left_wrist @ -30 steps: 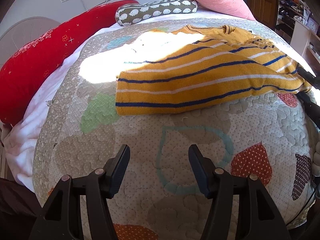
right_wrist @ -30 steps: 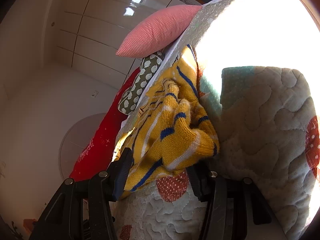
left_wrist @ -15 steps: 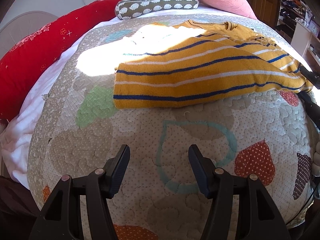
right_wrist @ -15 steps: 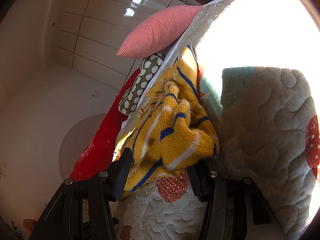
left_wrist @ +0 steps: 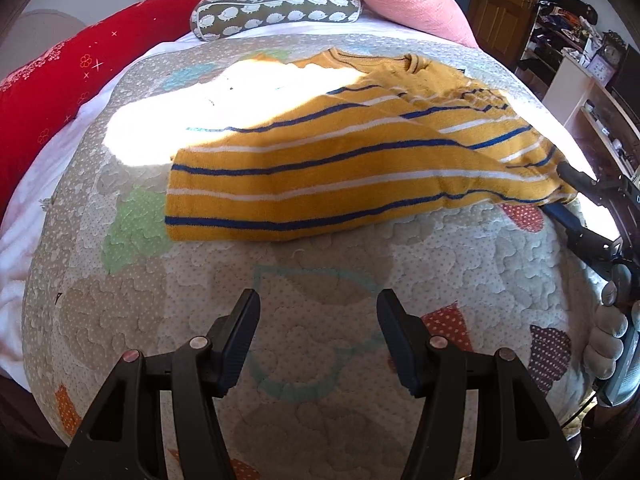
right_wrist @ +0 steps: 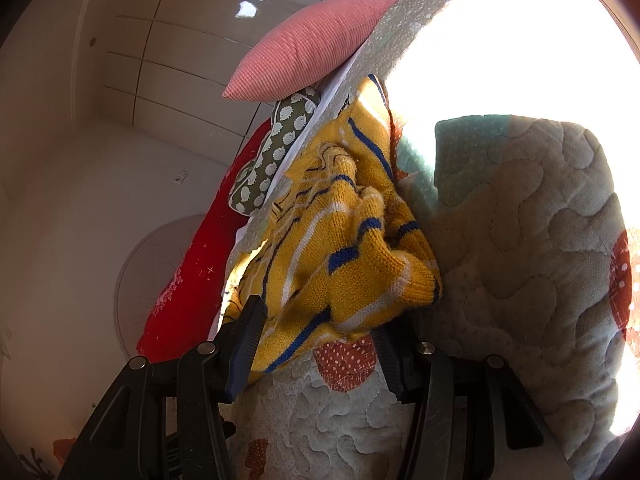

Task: Fold small clothes

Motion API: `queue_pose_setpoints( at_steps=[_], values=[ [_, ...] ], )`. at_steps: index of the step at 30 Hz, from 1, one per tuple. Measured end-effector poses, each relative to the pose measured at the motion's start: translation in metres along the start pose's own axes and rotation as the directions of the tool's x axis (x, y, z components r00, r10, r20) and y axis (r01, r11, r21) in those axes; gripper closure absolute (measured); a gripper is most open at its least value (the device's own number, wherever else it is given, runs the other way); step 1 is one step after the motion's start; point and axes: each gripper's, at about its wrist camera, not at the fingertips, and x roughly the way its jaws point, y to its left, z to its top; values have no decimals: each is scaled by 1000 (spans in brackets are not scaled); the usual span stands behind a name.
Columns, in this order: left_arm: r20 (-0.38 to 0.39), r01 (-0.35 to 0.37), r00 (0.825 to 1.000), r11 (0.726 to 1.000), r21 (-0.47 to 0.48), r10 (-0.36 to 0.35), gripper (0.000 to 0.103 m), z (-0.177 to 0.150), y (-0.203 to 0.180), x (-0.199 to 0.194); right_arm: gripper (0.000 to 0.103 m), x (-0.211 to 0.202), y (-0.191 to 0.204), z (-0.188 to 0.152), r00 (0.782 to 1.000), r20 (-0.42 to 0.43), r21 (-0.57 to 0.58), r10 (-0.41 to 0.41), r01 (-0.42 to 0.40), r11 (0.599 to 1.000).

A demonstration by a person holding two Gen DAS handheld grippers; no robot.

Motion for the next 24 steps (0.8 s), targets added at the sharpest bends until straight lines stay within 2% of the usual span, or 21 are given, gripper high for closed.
queue_pose_setpoints(
  at_steps=[2,5,7,9,11,13,15,17,20,21,22,23,24],
  values=[
    [16,59,998,998,29,-59,36,7,-15,-3,45,-21,11,3,1000,22,-46,-19,20,999],
    [24,178,983,982,68,-180,34,20,-45,0,43,-51,25,21,989,87,-133,-119,130,983],
    [-5,281,960,957,65,-281,34,33,-67,10,39,-54,27,45,977,98,-152,-190,204,967],
    [-33,392,920,919,46,-391,34,45,-90,19,39,-41,22,71,972,65,-156,-227,235,959],
    [-33,459,889,887,49,-458,34,57,-115,23,39,-20,13,98,966,19,-141,-259,260,955],
    [-29,491,871,868,73,-490,28,70,-140,29,39,3,3,121,963,-22,-130,-269,264,956],
    [-28,490,872,868,81,-489,22,81,-160,39,39,25,-6,140,955,-49,-119,-292,285,951],
    [-40,494,870,866,78,-492,19,89,-177,53,39,47,-13,154,958,-89,-111,-272,262,959],
    [-71,519,854,854,47,-515,18,102,-195,73,39,75,-10,163,958,-133,-153,-254,234,960],
    [-63,493,869,870,18,-492,18,104,-197,78,39,83,-8,164,955,-139,-182,-264,237,954],
    [-66,485,873,875,-2,-484,18,106,-198,83,42,89,-6,166,946,-135,-224,-294,260,939],
    [-76,487,870,873,-15,-486,21,109,-198,87,49,92,-6,168,940,-126,-241,-317,281,929],
    [-85,463,882,886,-18,-463,41,111,-199,89,74,93,-11,170,937,-136,-228,-322,287,930]
  ],
)
